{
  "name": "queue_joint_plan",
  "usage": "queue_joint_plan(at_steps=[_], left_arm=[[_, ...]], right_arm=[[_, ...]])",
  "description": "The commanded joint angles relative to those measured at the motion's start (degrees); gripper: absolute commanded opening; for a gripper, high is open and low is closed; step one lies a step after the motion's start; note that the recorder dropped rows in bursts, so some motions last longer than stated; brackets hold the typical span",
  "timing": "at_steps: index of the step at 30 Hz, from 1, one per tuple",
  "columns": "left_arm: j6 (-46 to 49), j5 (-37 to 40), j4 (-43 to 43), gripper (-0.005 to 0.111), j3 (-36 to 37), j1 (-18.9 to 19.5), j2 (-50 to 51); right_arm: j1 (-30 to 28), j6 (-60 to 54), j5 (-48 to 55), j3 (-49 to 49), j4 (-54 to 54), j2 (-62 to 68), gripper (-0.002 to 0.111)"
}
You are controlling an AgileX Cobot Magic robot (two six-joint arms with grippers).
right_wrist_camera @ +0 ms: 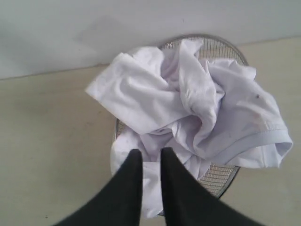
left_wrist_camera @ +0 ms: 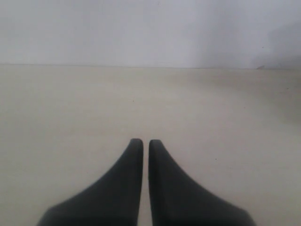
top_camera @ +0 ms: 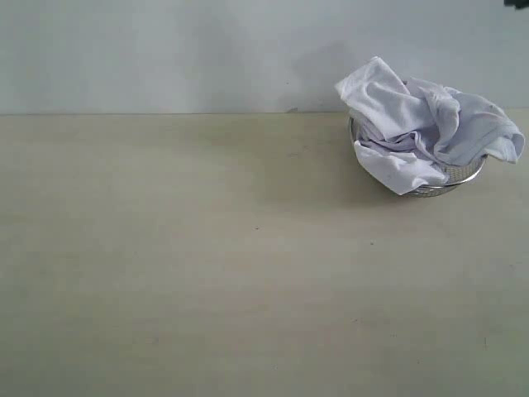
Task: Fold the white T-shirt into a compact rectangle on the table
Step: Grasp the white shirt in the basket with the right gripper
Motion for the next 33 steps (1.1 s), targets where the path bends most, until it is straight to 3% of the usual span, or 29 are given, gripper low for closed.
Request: queue_joint_plan(at_steps=[1,3,9,16,33], left_arm=[[0.42,0.02,-0.03,0.005,0.23,-0.28,-0.22],[0.42,0.02,-0.03,0.005,0.23,-0.28,-0.22],[0.42,0.02,-0.03,0.005,0.23,-0.28,-0.22],[0.42,0.02,-0.03,0.005,0.23,-0.28,-0.22],[0.42,0.02,-0.03,0.005,0.23,-0.28,-0.22]], right_arm=[[-0.06,-2.39,-2.99,-2.49,1.08,8.38,0.04],[-0.19,-2.25,-3.11,-5.22,-0.59,12.27,0.051],[0.03,-0.38,-3.86,-14.5,-0.52,21.97,0.06],[0.18,0.41,-4.63,-19.9,-1.63,29.71,0.059],[1.5,-0.62,-8.67,-19.9,-8.27,36.27,0.056]])
